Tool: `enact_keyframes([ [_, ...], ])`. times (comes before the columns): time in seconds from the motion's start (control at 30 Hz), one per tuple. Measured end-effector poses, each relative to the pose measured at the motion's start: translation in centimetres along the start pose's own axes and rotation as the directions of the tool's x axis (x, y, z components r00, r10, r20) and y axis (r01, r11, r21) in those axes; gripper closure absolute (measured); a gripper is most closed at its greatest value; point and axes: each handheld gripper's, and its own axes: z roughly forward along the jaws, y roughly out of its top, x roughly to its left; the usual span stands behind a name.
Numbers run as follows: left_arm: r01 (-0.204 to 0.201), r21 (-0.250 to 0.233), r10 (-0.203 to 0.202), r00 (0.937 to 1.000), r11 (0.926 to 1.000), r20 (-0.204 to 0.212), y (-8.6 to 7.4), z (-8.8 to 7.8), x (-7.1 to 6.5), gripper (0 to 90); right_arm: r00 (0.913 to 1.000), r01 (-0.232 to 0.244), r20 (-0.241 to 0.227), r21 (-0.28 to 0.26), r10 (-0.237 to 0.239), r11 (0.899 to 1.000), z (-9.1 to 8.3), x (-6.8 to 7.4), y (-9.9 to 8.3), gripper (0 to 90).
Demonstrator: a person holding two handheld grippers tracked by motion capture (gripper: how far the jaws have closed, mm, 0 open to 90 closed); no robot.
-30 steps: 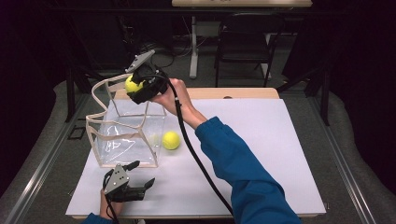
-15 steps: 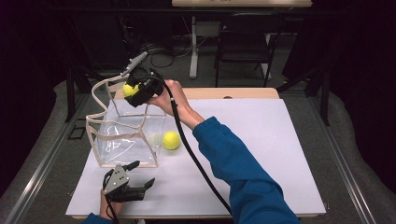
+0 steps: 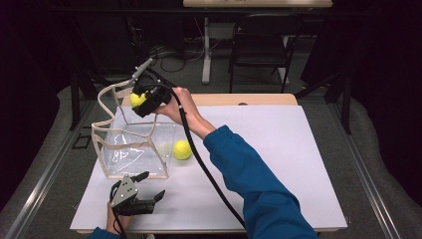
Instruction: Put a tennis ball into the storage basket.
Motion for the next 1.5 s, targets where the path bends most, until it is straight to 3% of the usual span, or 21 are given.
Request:
enact_keyframes([
  [1.5,-0.001,-0.001,0.001,1.0000,1.0000,0.007,0.0,0.1,0.0,16.2,0.9986,0.012,-0.053,0.080,-0.008,0.997,2.0,1.0,-0.6,26.2],
])
